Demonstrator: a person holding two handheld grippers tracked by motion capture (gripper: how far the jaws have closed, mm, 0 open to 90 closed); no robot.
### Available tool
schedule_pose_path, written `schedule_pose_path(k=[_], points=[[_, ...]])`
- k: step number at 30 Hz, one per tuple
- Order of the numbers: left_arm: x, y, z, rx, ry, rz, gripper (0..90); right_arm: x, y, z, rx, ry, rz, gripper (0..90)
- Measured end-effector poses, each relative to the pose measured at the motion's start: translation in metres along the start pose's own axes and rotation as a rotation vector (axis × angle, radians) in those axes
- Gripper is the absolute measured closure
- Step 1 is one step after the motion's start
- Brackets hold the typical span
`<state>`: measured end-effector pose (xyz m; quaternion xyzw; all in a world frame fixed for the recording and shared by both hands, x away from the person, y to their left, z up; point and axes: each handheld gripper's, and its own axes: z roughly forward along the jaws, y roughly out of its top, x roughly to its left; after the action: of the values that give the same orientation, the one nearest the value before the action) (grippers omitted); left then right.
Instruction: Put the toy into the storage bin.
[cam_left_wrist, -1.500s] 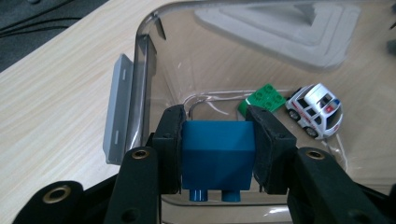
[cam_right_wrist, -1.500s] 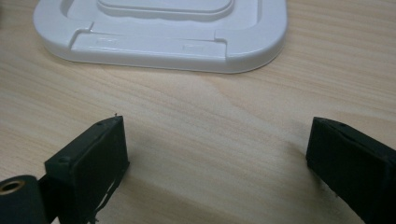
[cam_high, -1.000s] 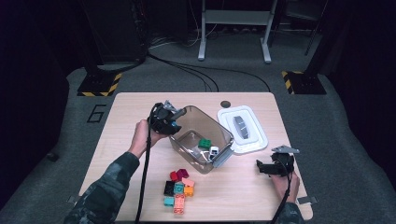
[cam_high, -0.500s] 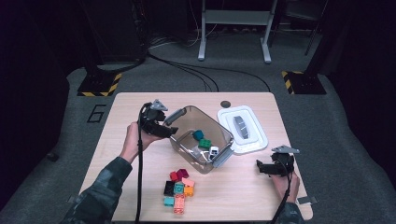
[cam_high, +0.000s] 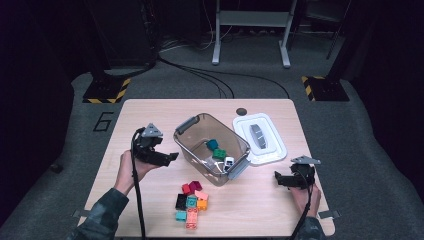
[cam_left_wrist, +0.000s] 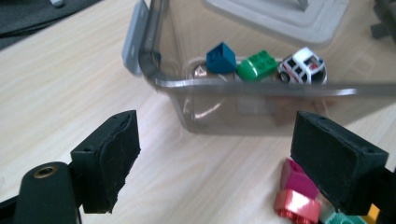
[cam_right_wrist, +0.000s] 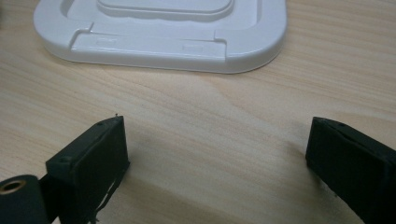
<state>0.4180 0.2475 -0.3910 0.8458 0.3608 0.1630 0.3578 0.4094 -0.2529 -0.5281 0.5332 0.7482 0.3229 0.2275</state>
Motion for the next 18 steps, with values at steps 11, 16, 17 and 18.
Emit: schedule_pose_path(k=[11,16,17,18], points=[[-0.025,-0.048,0.031,0.056,-0.103,-0.014,12.7,0.000,0.000,0.000,-0.001,-0.001,0.003,4.9],[-0.039,-0.060,0.050,0.082,-0.148,-0.007,9.4,0.000,0.000,0.000,-0.001,-0.001,0.002,4.9],[-0.041,-0.061,0.052,0.089,-0.163,-0.006,8.9,0.000,0.000,0.000,-0.001,-0.001,0.002,4.9],[-0.043,-0.061,0.055,0.099,-0.166,0.005,9.5,0.000,0.000,0.000,-0.001,-0.001,0.002,4.9]])
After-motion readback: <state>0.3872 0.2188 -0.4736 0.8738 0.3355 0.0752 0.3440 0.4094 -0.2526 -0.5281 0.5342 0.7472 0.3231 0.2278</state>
